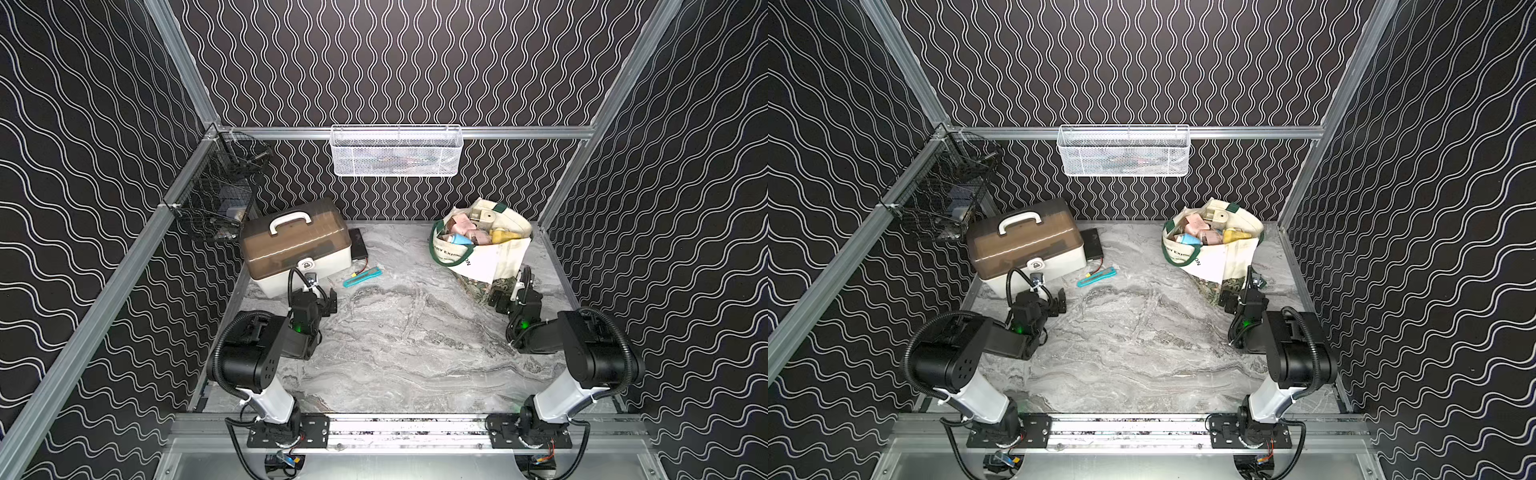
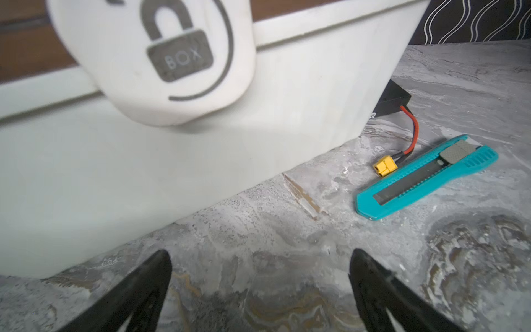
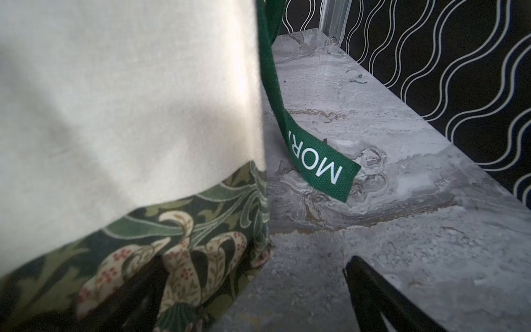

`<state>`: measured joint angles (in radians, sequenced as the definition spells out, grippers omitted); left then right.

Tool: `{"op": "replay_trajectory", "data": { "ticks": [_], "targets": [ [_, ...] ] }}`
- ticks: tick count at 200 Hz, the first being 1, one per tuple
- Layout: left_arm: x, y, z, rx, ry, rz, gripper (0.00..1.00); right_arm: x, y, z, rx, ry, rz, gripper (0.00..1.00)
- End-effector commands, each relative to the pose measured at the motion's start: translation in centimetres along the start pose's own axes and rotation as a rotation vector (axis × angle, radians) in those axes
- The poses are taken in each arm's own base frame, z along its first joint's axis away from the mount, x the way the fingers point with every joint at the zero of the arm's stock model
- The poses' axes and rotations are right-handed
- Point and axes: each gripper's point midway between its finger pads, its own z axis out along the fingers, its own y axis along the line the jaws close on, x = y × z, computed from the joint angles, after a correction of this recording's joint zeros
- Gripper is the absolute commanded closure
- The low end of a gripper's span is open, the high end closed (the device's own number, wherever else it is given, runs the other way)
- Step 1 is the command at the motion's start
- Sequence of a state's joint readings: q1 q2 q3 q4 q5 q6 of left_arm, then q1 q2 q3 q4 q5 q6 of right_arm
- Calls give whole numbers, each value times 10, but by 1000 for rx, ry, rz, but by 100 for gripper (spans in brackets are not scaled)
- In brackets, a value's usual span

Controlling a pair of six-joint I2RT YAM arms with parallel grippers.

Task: Take out the pencil sharpeners from the tote bags
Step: Move the canvas bag to the center of the board.

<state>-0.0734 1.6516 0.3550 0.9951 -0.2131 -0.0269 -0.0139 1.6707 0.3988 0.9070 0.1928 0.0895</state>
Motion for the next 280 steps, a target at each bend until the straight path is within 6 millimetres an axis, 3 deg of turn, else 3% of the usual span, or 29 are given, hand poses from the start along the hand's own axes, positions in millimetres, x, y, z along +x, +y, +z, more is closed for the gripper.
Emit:
{"op": "replay_trajectory", "data": {
  "ticks": [1,280],
  "targets": [
    [-14,1,1,-12,-54,13,1,-19,8,-1,-37,-73,19,0],
    [-14,-1,1,9,-51,9,1,-19,8,-1,-37,-72,17,0]
  ]
}}
